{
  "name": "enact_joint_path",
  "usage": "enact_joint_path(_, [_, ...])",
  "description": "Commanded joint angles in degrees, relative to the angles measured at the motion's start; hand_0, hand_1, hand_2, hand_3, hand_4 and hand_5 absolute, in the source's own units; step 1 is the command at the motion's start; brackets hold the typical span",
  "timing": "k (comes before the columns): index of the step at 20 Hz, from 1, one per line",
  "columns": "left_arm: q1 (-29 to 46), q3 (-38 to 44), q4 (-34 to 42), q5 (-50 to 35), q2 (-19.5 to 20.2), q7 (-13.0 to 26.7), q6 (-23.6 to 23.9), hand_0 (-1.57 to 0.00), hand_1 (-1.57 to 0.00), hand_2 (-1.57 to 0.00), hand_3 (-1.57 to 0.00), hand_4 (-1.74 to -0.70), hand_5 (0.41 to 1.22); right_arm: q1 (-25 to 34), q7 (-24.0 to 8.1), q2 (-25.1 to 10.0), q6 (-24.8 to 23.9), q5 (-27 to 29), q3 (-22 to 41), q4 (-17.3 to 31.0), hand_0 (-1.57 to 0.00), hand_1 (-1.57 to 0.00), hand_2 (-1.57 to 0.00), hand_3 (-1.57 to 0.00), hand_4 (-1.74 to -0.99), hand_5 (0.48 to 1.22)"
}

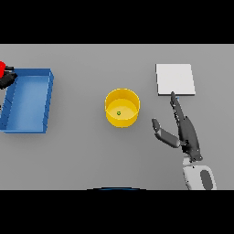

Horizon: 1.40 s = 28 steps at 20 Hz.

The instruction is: Pick up the red beaker and tilt it to pour out 1 green nut into yellow bowl. Pick up the yellow bowl and place it on the metallic measuring scale.

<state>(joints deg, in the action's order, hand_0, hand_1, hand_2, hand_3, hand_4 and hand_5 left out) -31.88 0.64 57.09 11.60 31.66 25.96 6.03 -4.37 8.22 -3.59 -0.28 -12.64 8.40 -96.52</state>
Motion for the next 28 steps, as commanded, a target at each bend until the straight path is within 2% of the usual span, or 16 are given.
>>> enact_joint_path(1, [0.3, 0.0, 1.2, -0.3, 0.0, 1.5, -0.1, -1.57, -1.57, -1.57, -1.57, -1.74, 0.925, -0.2, -0.2, 0.2, -0.2, -0.4, 0.3, -0.3, 0.0, 0.0, 0.0, 0.0, -1.157, 0.671])
enact_joint_path(2, [0.5, 0.1, 2.2, -0.6, 0.1, 3.3, -0.6, -1.57, -1.57, -1.57, -1.57, -1.66, 0.868, -0.1, -0.6, 0.3, -0.3, -0.4, 0.2, -0.1, 0.0, 0.0, 0.0, 0.0, -1.155, 0.669])
enact_joint_path(3, [1.2, -0.1, 3.5, -1.1, 0.1, 3.8, -1.6, -1.57, -1.57, -1.53, -1.53, -1.52, 0.818, 0.0, -0.9, 0.3, -0.2, -0.1, 0.2, -0.5, 0.0, 0.0, 0.0, 0.0, -1.155, 0.67])
enact_joint_path(4, [2.0, -0.7, 5.2, -1.9, 0.8, 2.4, -4.3, -1.47, -1.34, -1.28, -1.32, -1.37, 0.774, -0.2, -0.6, 0.5, -0.2, 0.0, 0.3, -0.5, 0.0, 0.0, 0.0, 0.0, -1.153, 0.67])
enact_joint_path(5, [3.1, -0.6, 7.0, -3.3, 1.3, 2.0, -6.5, -1.17, -1.07, -1.02, -1.05, -1.23, 0.737, 0.0, -0.9, 0.3, -0.4, 0.1, -0.1, -0.4, 0.0, 0.0, 0.0, 0.0, -1.151, 0.67])
enact_joint_path(7, [3.7, 0.5, 8.4, -7.6, 1.3, 1.8, -10.8, -0.75, -0.69, -0.65, -0.67, -1.05, 0.683, 0.0, -0.4, -0.1, -0.1, 0.2, -0.3, -0.1, 0.0, 0.0, 0.0, 0.0, -1.15, 0.671])
enact_joint_path(10, [4.6, -1.6, 9.5, -6.2, 3.4, 4.2, -14.2, -0.38, -0.35, -0.33, -0.34, -0.88, 0.644, -0.2, 0.3, 0.5, -0.1, -0.2, 0.4, 0.5, 0.0, 0.0, 0.0, 0.0, -1.155, 0.669])
enact_joint_path(13, [3.6, -3.5, 7.0, -3.2, 3.8, 4.8, -14.4, -0.2, -0.18, -0.17, -0.18, -0.81, 0.627, 0.0, -0.7, -0.1, -1.1, -1.5, 0.4, -0.8, 0.0, 0.0, 0.0, 0.0, -1.157, 0.665])
enact_joint_path(15, [3.7, -3.7, 6.3, -2.2, 3.9, 2.4, -13.5, -0.13, -0.11, -0.11, -0.11, -0.79, 0.627, -0.6, -0.5, 0.1, -1.3, -2.0, 0.8, -1.1, 0.0, 0.0, 0.0, 0.0, -1.157, 0.665])
enact_joint_path(17, [2.7, -3.3, 6.2, -2.4, 3.7, 1.1, -12.9, -0.08, -0.07, -0.07, -0.07, -0.78, 0.631, 0.2, -2.6, 0.3, -1.7, -2.8, 0.9, -0.3, 0.0, 0.0, 0.0, 0.0, -1.144, 0.644])
enact_joint_path(18, [2.9, -3.2, 6.8, -2.6, 3.2, 0.4, -12.2, -0.06, -0.06, -0.06, -0.06, -0.78, 0.633, 0.4, -4.7, 0.0, -2.9, -5.8, 1.8, -0.7, 0.0, 0.0, 0.0, 0.0, -1.131, 0.631])
enact_joint_path(19, [3.9, -3.0, 7.9, -3.0, 2.8, -1.0, -11.6, -0.05, -0.05, -0.04, -0.05, -0.78, 0.635, 0.6, -4.7, -0.2, -2.4, -7.0, 2.9, -1.6, 0.0, 0.0, 0.0, 0.0, -1.115, 0.638])
enact_joint_path(21, [4.5, -2.2, 8.8, -4.4, 2.0, -2.5, -11.0, -0.03, -0.03, -0.03, -0.03, -0.79, 0.652, 3.0, -3.5, -3.5, 1.0, -7.8, 3.7, -0.9, 0.0, 0.0, 0.0, 0.0, -1.08, 0.662])
enact_joint_path(22, [4.5, -2.2, 9.2, -4.6, 1.6, -2.3, -10.8, -0.03, -0.02, -0.02, -0.02, -0.79, 0.657, 4.9, -4.6, -6.0, 3.1, -8.4, 3.8, -0.8, 0.0, 0.0, 0.0, 0.0, -1.088, 0.665])
enact_joint_path(25, [5.3, -2.5, 10.6, -4.7, 0.7, -1.8, -10.1, -0.01, -0.01, -0.01, -0.01, -0.8, 0.673, 10.3, -7.4, -10.9, 6.0, -16.5, 7.8, 1.9, 0.0, 0.0, 0.0, 0.0, -1.128, 0.637])
enact_joint_path(28, [5.7, -2.4, 11.4, -5.1, 0.6, -0.7, -10.2, -0.01, -0.01, -0.01, -0.01, -0.81, 0.687, 17.0, -6.3, -15.1, 9.2, -23.2, 12.0, 4.6, 0.0, 0.0, 0.0, 0.0, -1.142, 0.627])
